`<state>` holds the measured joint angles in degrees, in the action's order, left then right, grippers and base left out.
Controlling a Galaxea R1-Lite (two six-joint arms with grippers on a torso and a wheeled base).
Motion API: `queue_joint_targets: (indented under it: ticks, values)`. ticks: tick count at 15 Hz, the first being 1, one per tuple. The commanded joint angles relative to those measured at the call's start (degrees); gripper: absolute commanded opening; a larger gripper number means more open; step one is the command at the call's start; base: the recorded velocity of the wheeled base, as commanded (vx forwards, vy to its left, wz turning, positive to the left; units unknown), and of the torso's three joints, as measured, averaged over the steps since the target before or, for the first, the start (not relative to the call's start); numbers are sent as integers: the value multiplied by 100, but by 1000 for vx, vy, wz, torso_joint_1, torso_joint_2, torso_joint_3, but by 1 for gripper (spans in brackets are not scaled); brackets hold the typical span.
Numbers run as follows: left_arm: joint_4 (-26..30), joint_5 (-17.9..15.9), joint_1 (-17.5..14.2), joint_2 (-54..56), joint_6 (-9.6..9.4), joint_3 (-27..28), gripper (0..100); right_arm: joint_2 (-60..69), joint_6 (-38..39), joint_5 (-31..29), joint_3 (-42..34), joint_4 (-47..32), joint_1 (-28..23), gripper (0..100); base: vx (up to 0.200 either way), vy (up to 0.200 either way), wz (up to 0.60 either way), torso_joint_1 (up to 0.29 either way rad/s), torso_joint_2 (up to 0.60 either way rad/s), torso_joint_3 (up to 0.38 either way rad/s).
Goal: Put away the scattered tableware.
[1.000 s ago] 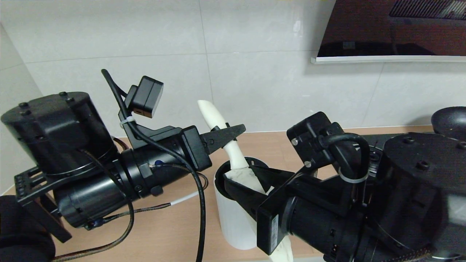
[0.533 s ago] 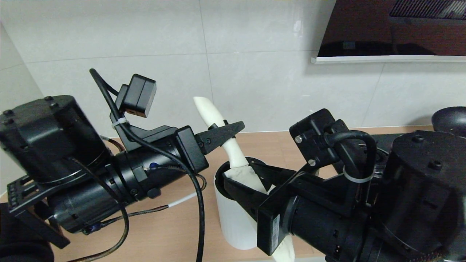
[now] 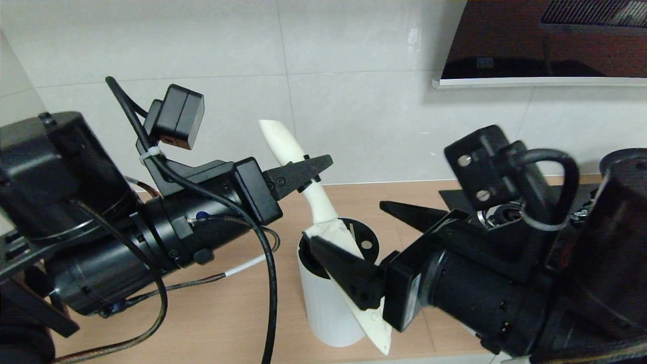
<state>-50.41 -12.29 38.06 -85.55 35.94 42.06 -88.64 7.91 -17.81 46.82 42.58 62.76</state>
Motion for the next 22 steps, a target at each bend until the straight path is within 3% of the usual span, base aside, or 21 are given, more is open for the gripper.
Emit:
queue_joint_targets:
  ticks: [1, 2, 4, 5, 6, 7, 8, 9, 10, 11, 12, 13, 15, 17, 22]
  values:
    - [971, 508, -27, 250, -34, 1033, 0, 593, -27, 50, 29, -31, -677, 100, 0, 0, 0, 0, 0, 0]
    - [1508, 842, -71, 162, -219, 1604, 0, 699, -27, 58, 37, -31, -958, 100, 0, 0, 0, 0, 0, 0]
    - [2606, 1835, -114, -207, -852, 2746, 0, 927, -106, 67, 90, -66, -1521, 100, 0, 0, 0, 0, 0, 0]
    - [2782, 2169, -106, -278, -1001, 2896, 0, 980, -132, 67, 90, -92, -1635, 100, 0, 0, 0, 0, 0, 0]
    - [2923, 2837, 9, -339, -1273, 2782, 0, 1077, -141, 67, 99, -189, -1837, 100, 0, 0, 0, 0, 0, 0]
    - [2861, 2890, 167, -383, -1502, 2615, 0, 1103, -150, 67, 90, -206, -1908, 100, 0, 0, 0, 0, 0, 0]
    - [2800, 2908, 255, -366, -1616, 2535, 0, 1094, -150, 67, 99, -206, -1916, 100, 0, 0, 0, 0, 0, 0]
    - [2545, 3004, 439, -366, -1906, 2342, 0, 1033, -150, 67, 81, -215, -1916, 100, 0, 0, 0, 0, 0, 0]
    - [2158, 3452, 764, -366, -2478, 1982, 0, 892, -150, 58, 81, -206, -1925, 100, 0, 0, 0, 0, 0, 0]
    - [2026, 3619, 817, -401, -2662, 1867, 0, 857, -150, 58, 72, -206, -1916, 100, 0, 0, 0, 0, 0, 0]
    - [1639, 3936, 949, -471, -3014, 1692, 0, 804, -150, 58, 64, -206, -1916, 100, 0, 0, 0, 0, 0, 0]
    - [787, 4402, 1063, -779, -3313, 1604, 0, 769, -150, 58, 55, -206, -1916, 100, 0, 0, 0, 0, 0, 0]
    - [5, 5175, 1063, -1130, -3796, 1621, 0, 743, -150, 58, 46, -206, -1925, 100, 0, 0, 0, 0, 0, 0]
    - [-250, 5606, 1072, -1297, -3981, 1630, 0, 708, -150, 58, 46, -206, -1925, 100, 0, 0, 0, 0, 0, 0]
    - [-241, 5641, 1072, -1464, -3963, 1613, 0, 699, -150, 58, 29, -206, -1916, 100, 0, 0, 0, 0, 0, 0]
